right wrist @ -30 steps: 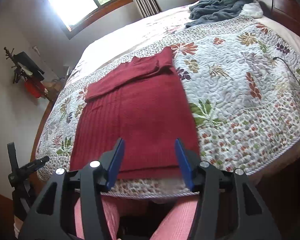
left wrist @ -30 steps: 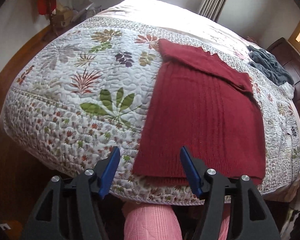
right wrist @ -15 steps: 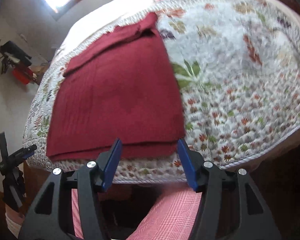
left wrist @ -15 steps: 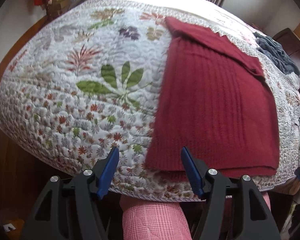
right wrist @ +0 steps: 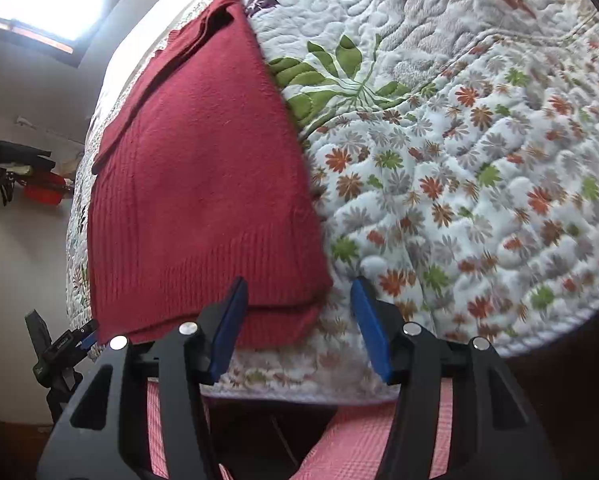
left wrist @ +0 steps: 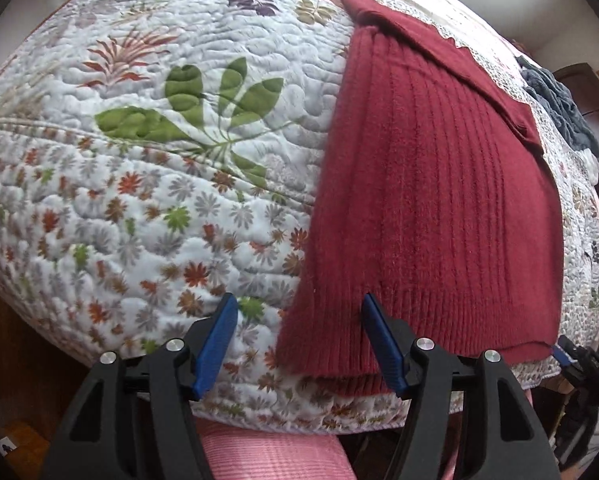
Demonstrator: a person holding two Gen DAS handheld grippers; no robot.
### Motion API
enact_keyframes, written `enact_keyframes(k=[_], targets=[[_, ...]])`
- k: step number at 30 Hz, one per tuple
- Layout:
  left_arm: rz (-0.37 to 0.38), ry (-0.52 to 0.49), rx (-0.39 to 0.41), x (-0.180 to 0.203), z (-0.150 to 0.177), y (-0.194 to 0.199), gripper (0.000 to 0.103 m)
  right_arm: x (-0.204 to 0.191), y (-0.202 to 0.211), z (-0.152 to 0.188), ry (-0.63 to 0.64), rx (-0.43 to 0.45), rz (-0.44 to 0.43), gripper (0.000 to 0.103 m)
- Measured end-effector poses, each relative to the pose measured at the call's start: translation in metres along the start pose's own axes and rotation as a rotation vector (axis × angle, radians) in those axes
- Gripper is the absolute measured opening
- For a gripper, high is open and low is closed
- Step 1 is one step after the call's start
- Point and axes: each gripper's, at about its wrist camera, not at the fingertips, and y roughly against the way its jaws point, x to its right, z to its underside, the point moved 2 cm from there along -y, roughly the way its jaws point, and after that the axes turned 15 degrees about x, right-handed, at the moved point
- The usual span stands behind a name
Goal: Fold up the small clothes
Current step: 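Grasp the red sweater hem with both grippers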
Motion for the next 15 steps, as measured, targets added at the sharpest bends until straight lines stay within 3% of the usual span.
enact_keyframes(k=[7, 15], targets=[[0.071, 0.018, -0.008, 0.008, -0.01, -0.008, 0.065, -0.004, -0.02, -0.014, 0.0, -0.026, -0.024, 0.037], [0.079, -0.019, -0.032, 0.014, -0.004, -0.013, 0.067, -0.002, -0.02, -0.015, -0.012, -0.032, -0.034, 0.038]])
